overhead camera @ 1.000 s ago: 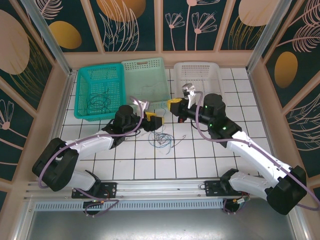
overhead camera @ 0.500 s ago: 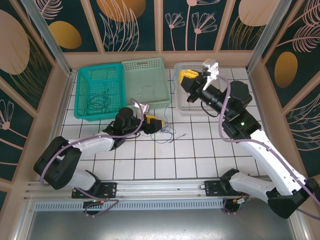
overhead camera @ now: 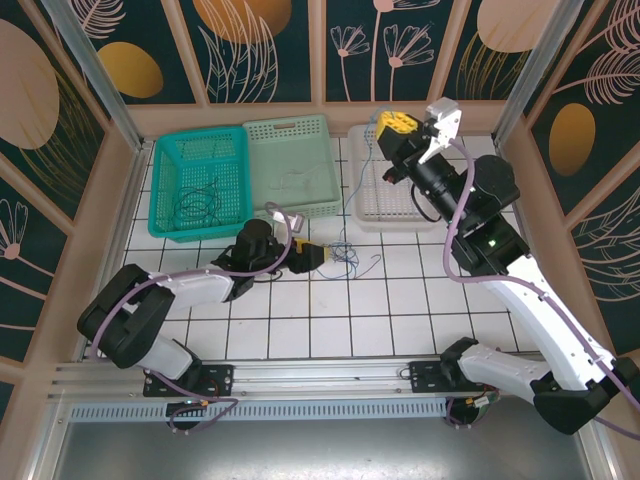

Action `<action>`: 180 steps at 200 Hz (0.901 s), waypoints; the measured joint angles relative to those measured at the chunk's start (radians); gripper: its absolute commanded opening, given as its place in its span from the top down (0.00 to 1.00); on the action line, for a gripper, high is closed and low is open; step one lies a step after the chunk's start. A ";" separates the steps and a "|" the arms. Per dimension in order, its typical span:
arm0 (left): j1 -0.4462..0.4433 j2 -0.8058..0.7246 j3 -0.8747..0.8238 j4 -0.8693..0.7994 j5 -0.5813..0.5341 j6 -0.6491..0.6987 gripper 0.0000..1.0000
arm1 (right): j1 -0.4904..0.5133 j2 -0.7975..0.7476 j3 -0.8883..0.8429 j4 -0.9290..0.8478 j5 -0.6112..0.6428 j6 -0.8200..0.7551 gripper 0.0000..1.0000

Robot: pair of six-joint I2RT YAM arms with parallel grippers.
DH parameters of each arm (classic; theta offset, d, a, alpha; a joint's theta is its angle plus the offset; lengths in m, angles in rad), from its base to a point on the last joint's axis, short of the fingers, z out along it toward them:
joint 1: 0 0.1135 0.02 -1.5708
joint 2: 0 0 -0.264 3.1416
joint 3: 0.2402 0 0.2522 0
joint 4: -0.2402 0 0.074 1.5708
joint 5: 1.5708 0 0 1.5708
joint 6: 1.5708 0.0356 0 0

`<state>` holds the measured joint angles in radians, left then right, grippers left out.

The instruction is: Untangle the cables

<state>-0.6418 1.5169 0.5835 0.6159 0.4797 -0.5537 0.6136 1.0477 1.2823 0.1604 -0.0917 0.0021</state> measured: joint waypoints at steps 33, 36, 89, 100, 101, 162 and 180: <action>-0.016 0.036 0.026 0.013 0.014 0.000 0.37 | -0.002 0.018 0.030 0.001 -0.049 0.027 1.00; -0.019 0.038 0.031 0.014 0.015 0.000 0.37 | -0.002 0.018 0.030 0.001 -0.051 0.029 1.00; -0.068 0.097 0.111 0.045 0.035 0.000 0.44 | -0.002 0.024 0.053 0.001 -0.057 0.041 1.00; -0.072 0.102 0.110 0.046 0.036 0.003 0.54 | -0.004 0.027 0.068 0.001 -0.051 0.040 1.00; -0.073 0.102 0.110 0.046 0.036 0.003 0.56 | -0.004 0.028 0.070 0.001 -0.048 0.041 1.00; -0.073 0.100 0.105 0.000 -0.066 0.021 0.87 | -0.024 0.080 0.320 -0.015 0.013 0.029 1.00; -0.073 0.112 0.105 -0.008 -0.080 0.024 0.91 | -0.029 0.094 0.377 -0.025 0.018 0.029 1.00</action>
<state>-0.7147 1.6287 0.6884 0.6075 0.4000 -0.5301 0.5850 1.1419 1.6588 0.1356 -0.0734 0.0311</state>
